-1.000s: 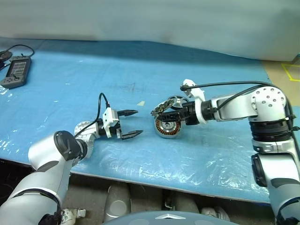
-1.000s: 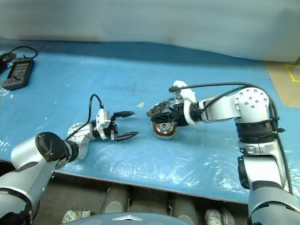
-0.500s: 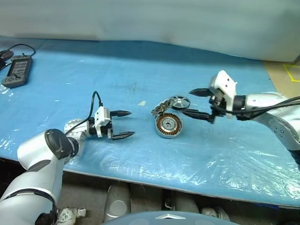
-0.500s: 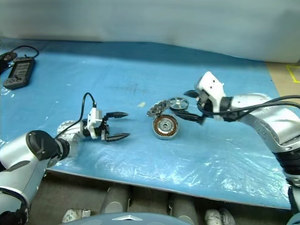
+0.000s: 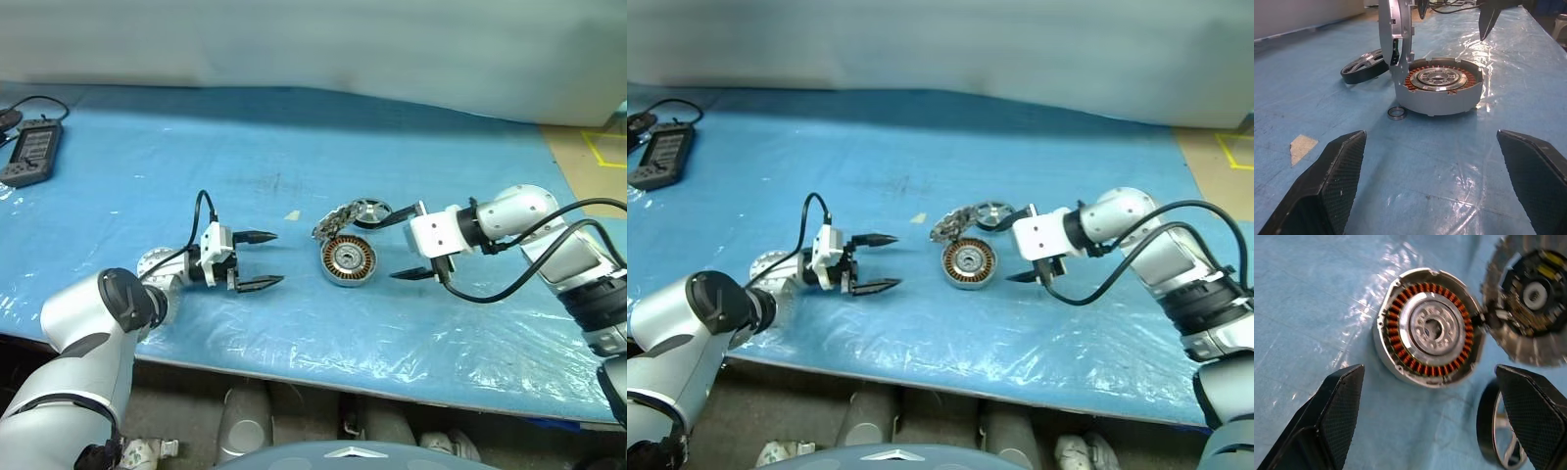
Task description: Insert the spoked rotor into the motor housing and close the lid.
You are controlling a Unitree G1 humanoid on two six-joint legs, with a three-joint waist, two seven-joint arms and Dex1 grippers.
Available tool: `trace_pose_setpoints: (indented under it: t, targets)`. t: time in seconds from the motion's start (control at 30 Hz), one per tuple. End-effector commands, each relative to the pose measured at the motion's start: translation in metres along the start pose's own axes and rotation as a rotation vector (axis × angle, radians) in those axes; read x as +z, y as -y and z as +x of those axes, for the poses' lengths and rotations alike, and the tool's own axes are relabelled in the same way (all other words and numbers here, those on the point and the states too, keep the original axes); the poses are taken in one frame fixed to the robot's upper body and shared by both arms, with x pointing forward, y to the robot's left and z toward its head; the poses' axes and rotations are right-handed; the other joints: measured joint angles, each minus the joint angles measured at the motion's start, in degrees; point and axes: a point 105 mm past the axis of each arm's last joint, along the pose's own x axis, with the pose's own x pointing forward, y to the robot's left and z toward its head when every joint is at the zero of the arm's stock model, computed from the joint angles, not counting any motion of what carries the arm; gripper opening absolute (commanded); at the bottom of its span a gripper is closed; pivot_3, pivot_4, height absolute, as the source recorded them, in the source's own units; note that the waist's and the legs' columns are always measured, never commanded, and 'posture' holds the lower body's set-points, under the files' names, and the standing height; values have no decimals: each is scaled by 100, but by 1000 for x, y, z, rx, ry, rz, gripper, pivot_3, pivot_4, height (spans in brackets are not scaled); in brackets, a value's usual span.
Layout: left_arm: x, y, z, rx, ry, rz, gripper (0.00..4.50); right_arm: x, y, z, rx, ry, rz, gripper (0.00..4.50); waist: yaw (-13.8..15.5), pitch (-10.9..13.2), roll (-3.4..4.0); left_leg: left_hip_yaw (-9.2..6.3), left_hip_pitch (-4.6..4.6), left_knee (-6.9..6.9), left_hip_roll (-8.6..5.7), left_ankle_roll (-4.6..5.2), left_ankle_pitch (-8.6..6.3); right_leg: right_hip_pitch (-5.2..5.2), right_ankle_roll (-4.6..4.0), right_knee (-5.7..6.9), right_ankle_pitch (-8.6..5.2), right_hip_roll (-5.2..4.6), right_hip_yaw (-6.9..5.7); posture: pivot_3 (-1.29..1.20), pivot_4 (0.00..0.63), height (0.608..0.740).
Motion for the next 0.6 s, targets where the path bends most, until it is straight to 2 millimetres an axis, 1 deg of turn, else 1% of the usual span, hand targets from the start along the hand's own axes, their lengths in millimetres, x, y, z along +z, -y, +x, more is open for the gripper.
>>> trace_pose_setpoints:
  t: [0.03, 0.1, 0.27, 0.4, 0.5, 0.6]
  targets:
    - [4, -3, 1, 23, 17, 13, 4500, 14, 2, 5, 90, 5, -139, 4464, -16, 0, 0, 0, 0, 1, 1, 3, 0, 0, -1, 1, 0, 0, 0, 0, 150, 740]
    - [4, -3, 0, 26, 18, 15, 4500, 14, -2, 9, 127, 0, -169, 4464, -14, 0, 0, 0, 0, 1, 1, 20, 8, 0, -3, 3, -1, 0, -1, 0, 150, 740]
    - [3, -3, 0, 34, 19, 16, 4500, 16, 4, 19, 140, -1, -232, 4464, -40, 0, 0, 0, -4, 1, 1, 21, 8, 0, -6, 3, -2, 0, -3, 0, 150, 740]
    - [3, -2, 3, 34, 24, 15, 4500, 8, 7, 26, 147, -34, -248, 4464, -48, 0, -1, 0, -2, 2, 2, 21, 8, 0, -8, 4, -3, 0, -4, 0, 150, 740]
    - [3, -2, 3, 35, 26, 14, 4500, 4, 10, 29, 144, -45, -251, 4464, -53, 0, -1, 0, -3, 2, 2, 21, 8, 0, -9, 5, -3, 1, -4, 0, 150, 740]
    - [3, -2, 3, 35, 26, 13, 4500, 3, 8, 33, 161, -42, -253, 4464, -52, 0, -1, 0, -4, 2, 2, 21, 8, 0, -10, 4, -3, 1, -5, 0, 150, 740]
